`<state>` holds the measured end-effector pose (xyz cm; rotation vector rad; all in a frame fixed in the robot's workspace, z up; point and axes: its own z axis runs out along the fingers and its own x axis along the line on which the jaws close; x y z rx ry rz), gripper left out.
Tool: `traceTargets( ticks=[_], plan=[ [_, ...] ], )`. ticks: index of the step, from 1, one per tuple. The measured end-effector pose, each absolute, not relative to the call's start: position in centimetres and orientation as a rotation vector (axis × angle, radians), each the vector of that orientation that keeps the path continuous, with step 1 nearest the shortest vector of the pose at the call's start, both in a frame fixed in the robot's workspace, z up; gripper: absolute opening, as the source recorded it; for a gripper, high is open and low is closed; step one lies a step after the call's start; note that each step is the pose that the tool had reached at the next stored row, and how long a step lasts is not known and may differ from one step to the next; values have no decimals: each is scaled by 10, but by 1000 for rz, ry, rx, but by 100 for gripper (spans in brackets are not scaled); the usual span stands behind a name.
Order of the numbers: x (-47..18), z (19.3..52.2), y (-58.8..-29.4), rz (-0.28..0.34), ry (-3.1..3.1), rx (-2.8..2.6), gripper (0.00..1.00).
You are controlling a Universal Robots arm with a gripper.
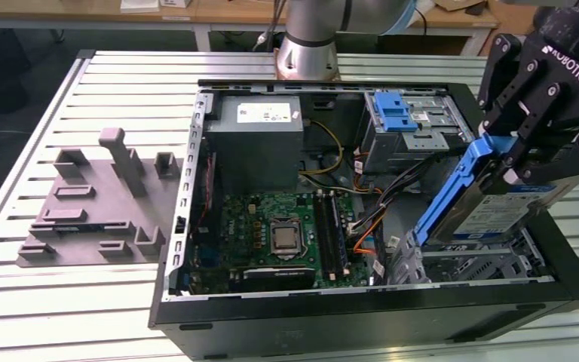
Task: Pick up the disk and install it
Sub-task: 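Insert the disk into the insertion slot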
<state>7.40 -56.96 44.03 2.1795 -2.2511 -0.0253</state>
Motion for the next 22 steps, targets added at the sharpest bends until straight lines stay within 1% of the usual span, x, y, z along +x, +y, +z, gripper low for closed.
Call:
traceTargets(
  ticks=[21, 22],
  plan=[
    [74, 437, -570, -25, -2251, 2180, 36],
    [74, 431, -570, -25, -2251, 2180, 36]
  ],
)
